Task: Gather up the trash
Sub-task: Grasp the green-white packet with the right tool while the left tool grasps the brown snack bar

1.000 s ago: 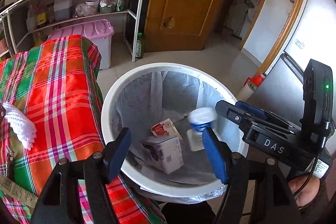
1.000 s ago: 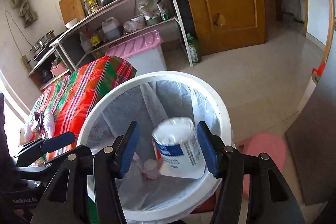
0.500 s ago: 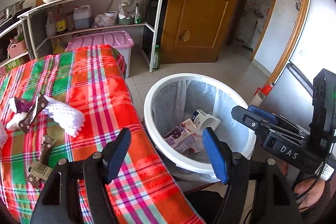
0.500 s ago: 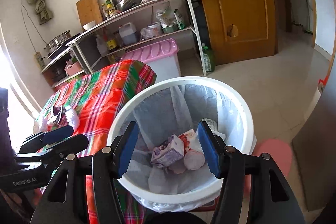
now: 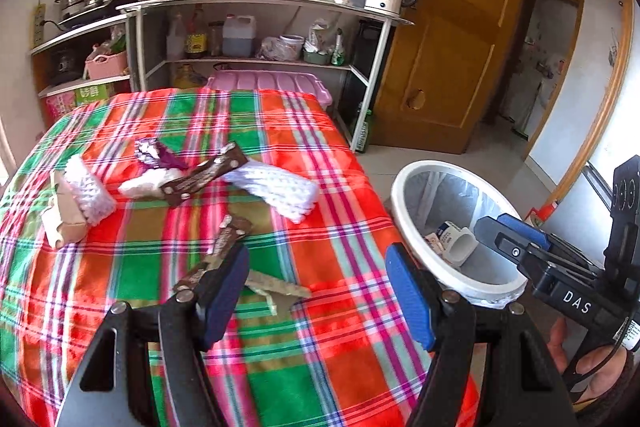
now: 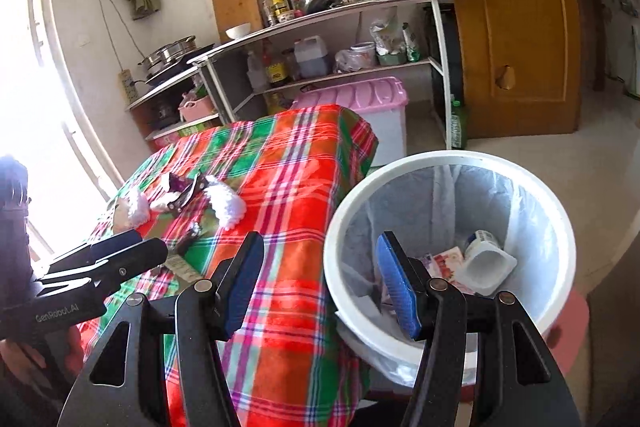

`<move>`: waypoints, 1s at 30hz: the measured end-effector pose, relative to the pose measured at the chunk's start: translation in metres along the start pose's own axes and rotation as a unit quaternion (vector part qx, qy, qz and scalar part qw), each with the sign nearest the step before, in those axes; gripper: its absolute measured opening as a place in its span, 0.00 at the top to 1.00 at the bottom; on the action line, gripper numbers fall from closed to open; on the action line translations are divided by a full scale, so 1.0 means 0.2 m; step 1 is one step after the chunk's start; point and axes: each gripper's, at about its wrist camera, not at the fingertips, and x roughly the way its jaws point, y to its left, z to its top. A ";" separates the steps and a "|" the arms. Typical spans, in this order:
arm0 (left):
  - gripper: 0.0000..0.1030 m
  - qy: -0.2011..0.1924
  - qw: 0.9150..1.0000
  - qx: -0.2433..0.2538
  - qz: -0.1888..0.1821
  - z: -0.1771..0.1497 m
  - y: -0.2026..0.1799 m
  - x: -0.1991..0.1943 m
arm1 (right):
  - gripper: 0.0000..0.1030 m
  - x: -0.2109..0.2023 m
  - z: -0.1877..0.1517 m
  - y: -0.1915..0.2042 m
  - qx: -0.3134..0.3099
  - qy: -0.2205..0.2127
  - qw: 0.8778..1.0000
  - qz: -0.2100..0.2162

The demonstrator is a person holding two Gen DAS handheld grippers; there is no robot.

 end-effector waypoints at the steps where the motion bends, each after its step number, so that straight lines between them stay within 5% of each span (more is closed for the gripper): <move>1: 0.30 -0.003 1.000 -0.008 0.008 0.00 0.04 -0.01 | 0.42 0.01 0.00 0.03 -0.003 0.003 1.000 0.005; 12: 0.30 0.001 0.996 -0.062 0.061 -0.09 0.41 -0.07 | 0.42 0.21 -0.05 0.34 -0.066 0.049 0.994 0.066; 30: 0.30 0.027 0.993 -0.086 0.070 -0.15 0.60 -0.01 | 0.42 0.52 -0.16 0.72 -0.201 0.126 0.967 0.090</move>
